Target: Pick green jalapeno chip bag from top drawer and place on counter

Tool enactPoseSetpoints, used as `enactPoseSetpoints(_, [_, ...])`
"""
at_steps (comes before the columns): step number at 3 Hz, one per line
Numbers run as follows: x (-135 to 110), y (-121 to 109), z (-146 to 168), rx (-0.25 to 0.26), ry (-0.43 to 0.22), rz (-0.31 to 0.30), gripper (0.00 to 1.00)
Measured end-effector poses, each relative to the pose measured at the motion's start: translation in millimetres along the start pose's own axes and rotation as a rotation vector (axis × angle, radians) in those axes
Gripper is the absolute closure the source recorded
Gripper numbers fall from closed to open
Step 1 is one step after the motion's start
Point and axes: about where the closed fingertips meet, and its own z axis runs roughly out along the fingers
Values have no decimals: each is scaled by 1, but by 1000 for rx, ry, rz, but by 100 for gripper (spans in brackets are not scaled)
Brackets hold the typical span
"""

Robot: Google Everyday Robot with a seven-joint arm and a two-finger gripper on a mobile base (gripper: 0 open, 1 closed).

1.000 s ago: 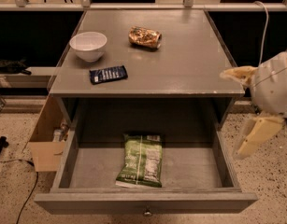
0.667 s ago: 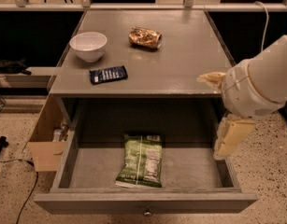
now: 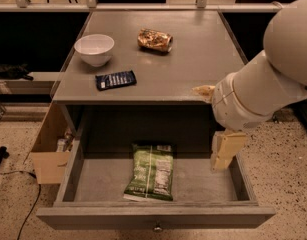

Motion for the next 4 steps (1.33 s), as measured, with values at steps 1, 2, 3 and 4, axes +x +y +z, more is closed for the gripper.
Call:
enactPoseSetpoints(1, [12,7,-3,33,-21,56,0])
enactPoseSetpoints(2, [20,12,9,33,-29,92,0])
enactPoseSetpoints(3, [14,8,36,7,-25,80,0])
enactPoseSetpoints(4, [0,-1,66,-15,-26,67,0])
